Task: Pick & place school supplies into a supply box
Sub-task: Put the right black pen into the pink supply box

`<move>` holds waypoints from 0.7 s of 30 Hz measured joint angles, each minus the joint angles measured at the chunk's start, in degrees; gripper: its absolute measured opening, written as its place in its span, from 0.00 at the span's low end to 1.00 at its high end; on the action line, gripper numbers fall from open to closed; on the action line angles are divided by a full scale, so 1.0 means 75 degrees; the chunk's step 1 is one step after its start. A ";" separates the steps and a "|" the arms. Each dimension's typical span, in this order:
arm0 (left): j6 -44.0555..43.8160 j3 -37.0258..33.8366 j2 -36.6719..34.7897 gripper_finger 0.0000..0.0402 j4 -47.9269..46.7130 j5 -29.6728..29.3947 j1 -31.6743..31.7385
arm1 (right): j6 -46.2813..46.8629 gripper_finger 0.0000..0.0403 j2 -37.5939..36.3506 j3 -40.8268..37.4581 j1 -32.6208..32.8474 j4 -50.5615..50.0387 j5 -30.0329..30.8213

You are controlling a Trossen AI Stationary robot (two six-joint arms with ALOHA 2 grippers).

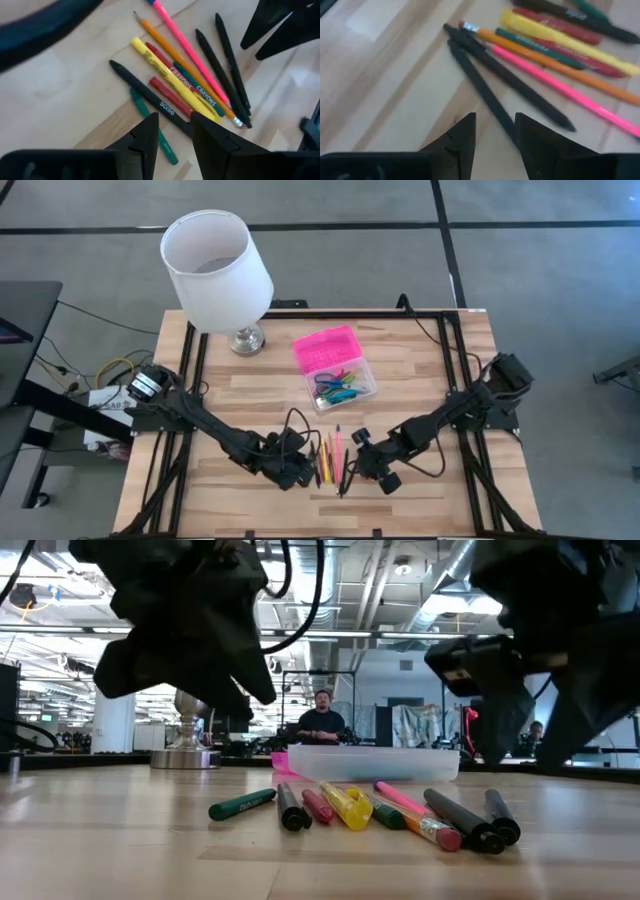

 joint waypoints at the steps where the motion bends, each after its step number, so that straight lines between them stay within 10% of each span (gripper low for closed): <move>1: -0.0067 0.0001 0.0031 0.26 -0.0005 -0.0010 -0.0036 | -0.0033 0.32 0.0057 -0.0007 0.0001 -0.0010 -0.0017; 21: -0.0927 0.0001 0.0230 0.26 0.0091 -0.0039 -0.0603 | -0.0611 0.31 0.0227 -0.0006 -0.0306 0.0651 -0.0146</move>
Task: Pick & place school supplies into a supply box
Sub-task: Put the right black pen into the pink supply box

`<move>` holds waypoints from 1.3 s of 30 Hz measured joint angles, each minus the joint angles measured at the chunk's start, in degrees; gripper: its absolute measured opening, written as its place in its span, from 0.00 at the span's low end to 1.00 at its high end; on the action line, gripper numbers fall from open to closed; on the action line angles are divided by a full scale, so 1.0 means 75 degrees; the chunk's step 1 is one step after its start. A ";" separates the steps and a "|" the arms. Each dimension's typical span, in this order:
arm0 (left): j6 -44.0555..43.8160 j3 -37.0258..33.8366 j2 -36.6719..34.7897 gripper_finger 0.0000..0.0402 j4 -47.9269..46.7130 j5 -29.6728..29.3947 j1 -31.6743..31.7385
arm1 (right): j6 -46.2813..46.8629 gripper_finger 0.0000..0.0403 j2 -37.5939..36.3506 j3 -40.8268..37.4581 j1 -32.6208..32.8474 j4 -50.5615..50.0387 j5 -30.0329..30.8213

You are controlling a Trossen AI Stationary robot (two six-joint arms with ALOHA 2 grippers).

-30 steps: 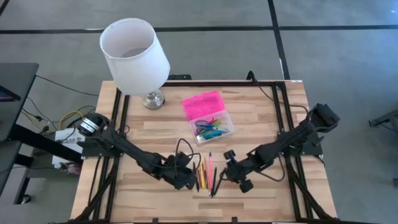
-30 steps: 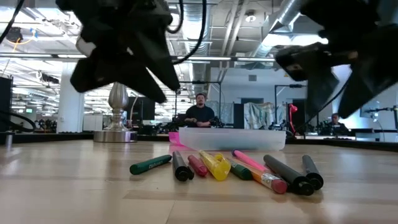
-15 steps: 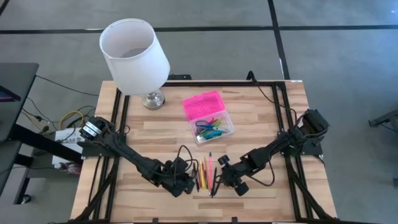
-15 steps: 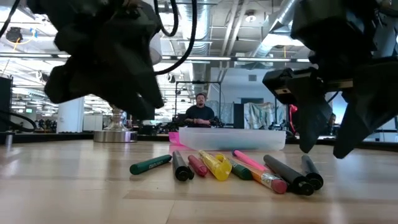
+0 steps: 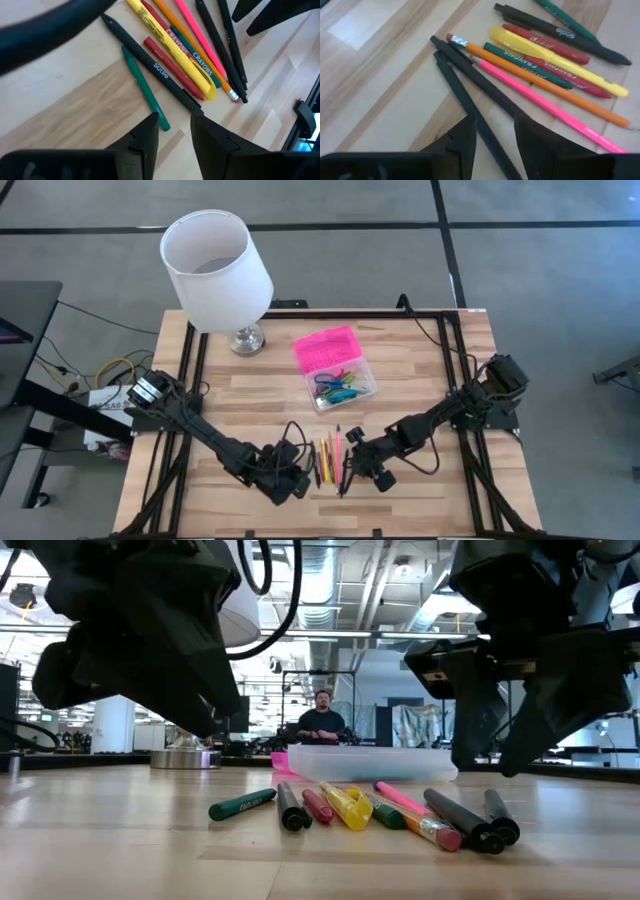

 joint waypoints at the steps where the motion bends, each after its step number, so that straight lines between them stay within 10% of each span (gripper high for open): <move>1: -0.0023 0.0001 0.0000 0.26 -0.0001 -0.0006 -0.0024 | -0.0036 0.30 0.0000 0.0000 -0.0026 -0.0026 -0.0109; 39: -0.0654 0.0000 -0.0006 0.26 0.0005 -0.0329 -0.0219 | 0.1603 0.13 0.0664 0.0058 0.0022 -0.0839 -0.0742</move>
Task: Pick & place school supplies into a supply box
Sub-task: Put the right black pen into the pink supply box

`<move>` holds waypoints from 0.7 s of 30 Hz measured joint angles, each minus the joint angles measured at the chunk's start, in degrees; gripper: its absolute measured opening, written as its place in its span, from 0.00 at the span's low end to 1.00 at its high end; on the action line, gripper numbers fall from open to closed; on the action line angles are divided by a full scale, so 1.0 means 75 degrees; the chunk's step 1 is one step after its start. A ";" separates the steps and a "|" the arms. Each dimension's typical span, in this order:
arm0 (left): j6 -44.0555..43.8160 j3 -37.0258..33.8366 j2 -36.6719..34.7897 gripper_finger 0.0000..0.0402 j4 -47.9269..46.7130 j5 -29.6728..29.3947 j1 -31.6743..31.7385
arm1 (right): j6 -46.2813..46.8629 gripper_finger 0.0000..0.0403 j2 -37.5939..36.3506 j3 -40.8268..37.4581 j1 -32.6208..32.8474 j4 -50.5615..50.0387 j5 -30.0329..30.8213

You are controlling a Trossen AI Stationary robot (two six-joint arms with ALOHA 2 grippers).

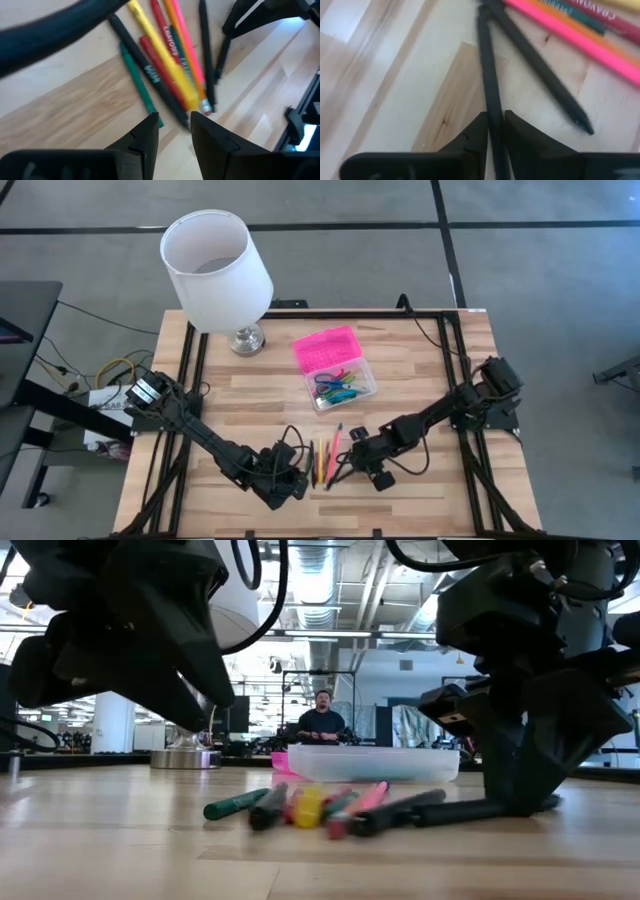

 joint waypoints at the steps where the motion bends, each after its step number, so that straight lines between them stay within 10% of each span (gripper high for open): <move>1: -0.0005 0.0000 0.0000 0.26 0.0059 0.0002 0.0003 | 0.0200 0.12 -0.0003 0.0000 0.0017 -0.0027 0.0000; 21: -0.0097 0.0445 0.0587 0.26 -0.0622 0.1073 0.0846 | 0.2507 0.08 -0.0468 -0.0035 0.0390 -0.1310 -0.0157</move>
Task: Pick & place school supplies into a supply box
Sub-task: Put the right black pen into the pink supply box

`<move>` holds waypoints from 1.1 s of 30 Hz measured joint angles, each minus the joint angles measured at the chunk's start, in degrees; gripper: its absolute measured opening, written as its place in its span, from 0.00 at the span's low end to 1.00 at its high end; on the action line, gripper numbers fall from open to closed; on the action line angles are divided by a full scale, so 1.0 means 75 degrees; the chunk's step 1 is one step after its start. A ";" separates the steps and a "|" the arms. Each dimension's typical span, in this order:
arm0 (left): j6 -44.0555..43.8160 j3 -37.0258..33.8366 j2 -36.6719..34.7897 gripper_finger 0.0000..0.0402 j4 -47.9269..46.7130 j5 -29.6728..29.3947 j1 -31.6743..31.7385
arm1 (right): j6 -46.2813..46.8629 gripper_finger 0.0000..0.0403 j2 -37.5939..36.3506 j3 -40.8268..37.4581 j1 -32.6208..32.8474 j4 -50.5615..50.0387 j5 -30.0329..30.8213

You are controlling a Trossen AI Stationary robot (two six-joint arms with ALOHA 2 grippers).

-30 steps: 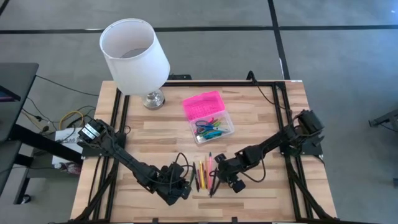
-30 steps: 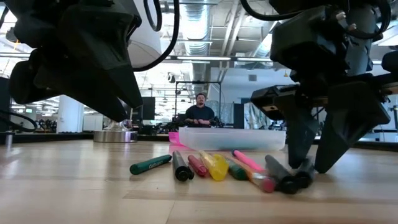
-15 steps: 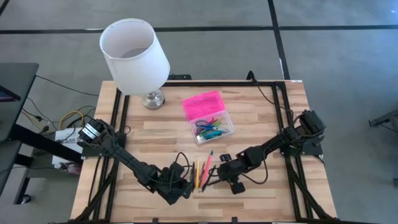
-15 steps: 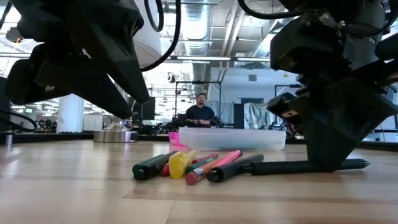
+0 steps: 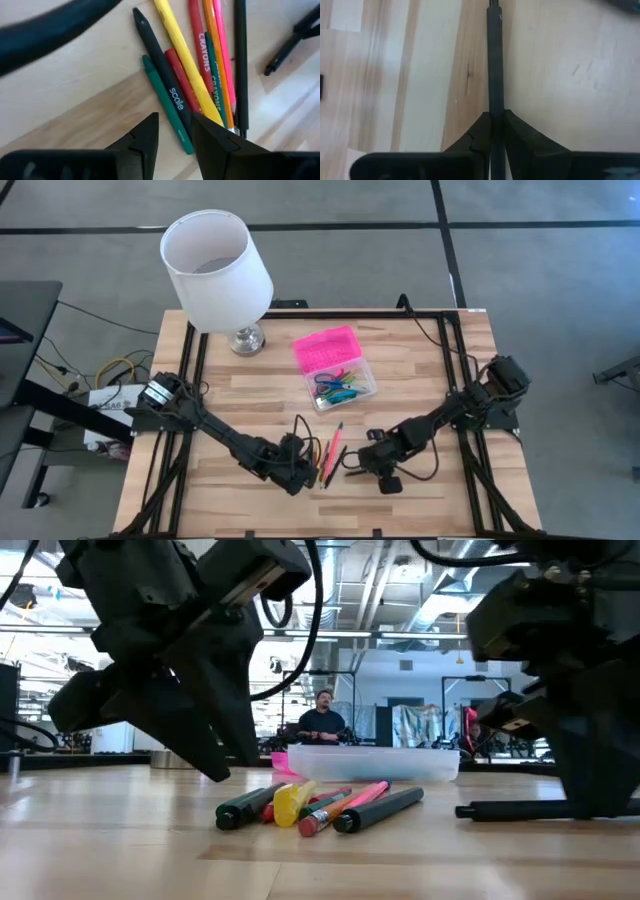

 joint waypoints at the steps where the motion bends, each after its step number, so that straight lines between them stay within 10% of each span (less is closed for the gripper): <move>1: 0.0001 0.0003 -0.0002 0.26 -0.0047 0.0021 0.0020 | 0.0080 0.08 -0.0005 0.0000 0.0040 -0.0019 0.0021; 33: 0.0968 0.0006 -0.0005 0.26 0.0048 0.0211 0.0264 | 0.2571 0.10 -0.0164 -0.0029 0.0397 -0.0341 0.0040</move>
